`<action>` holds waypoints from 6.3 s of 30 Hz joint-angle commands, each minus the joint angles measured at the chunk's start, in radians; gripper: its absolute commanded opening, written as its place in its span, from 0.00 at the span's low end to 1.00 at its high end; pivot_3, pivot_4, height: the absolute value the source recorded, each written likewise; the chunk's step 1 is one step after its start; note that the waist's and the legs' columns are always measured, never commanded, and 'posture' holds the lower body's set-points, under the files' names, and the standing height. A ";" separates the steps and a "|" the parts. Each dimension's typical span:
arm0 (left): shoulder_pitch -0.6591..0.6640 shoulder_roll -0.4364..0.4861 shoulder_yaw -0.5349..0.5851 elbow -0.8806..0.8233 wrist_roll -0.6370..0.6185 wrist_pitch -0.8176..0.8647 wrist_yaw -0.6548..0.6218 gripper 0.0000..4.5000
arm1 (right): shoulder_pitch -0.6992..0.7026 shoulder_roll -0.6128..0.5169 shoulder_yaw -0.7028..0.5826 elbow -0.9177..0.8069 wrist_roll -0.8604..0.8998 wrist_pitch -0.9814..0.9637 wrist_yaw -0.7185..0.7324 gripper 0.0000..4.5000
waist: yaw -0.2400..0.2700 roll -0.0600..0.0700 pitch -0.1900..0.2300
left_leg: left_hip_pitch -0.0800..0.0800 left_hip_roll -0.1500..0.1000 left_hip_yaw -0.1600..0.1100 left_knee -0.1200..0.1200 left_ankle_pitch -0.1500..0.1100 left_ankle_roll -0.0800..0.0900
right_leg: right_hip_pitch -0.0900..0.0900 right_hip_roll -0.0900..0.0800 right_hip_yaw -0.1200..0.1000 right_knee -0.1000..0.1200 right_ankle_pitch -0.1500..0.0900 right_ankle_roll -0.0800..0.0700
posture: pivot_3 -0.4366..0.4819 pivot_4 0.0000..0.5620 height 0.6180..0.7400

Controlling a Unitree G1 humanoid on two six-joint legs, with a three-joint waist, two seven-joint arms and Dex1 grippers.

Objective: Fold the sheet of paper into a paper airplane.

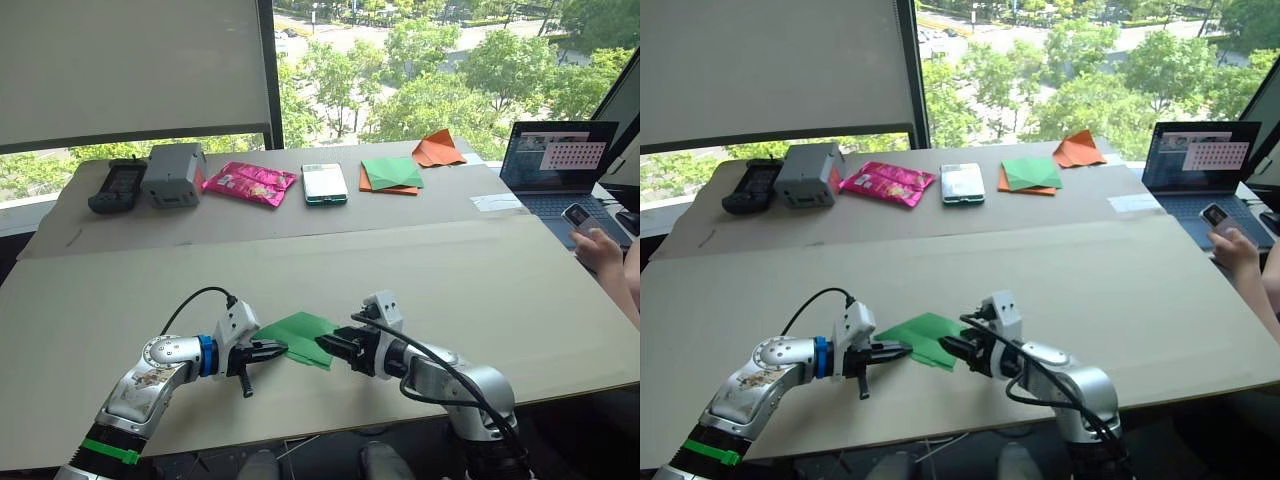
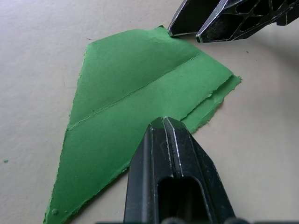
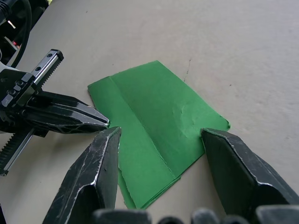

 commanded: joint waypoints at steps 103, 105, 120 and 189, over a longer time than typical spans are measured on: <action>-0.014 0.047 0.048 -0.054 0.041 0.086 0.073 0.00 | -0.019 0.096 -0.074 0.006 0.163 0.007 -0.166 0.67 | 0.000 0.001 -0.001 | -0.012 0.000 0.000 -0.003 0.005 0.009 | -0.012 0.003 0.002 0.000 0.001 0.001 | 0.48 0.27 0.93; -0.014 0.047 0.048 -0.054 0.041 0.086 0.073 0.00 | -0.020 0.108 -0.085 0.012 0.167 0.002 -0.167 0.67 | 0.001 0.001 -0.001 | -0.011 0.000 0.000 -0.003 0.005 0.009 | -0.012 0.003 0.002 0.003 0.001 0.001 | 0.48 0.27 0.93; -0.017 0.050 0.045 -0.045 0.046 0.079 0.069 0.00 | -0.036 0.129 -0.092 0.050 0.161 -0.036 -0.146 0.67 | -0.001 0.001 -0.001 | -0.008 0.000 0.000 -0.003 0.004 0.007 | -0.012 0.003 0.002 0.010 0.001 0.001 | 0.48 0.27 0.93; -0.165 -0.017 -0.035 0.119 0.072 0.007 0.004 0.00 | -0.024 -0.283 0.422 0.186 -0.605 -0.903 0.271 0.20 | 0.004 -0.007 0.000 | 0.002 0.000 0.000 0.000 0.001 0.001 | 0.002 0.003 0.001 0.009 0.000 0.000 | 0.48 0.27 0.93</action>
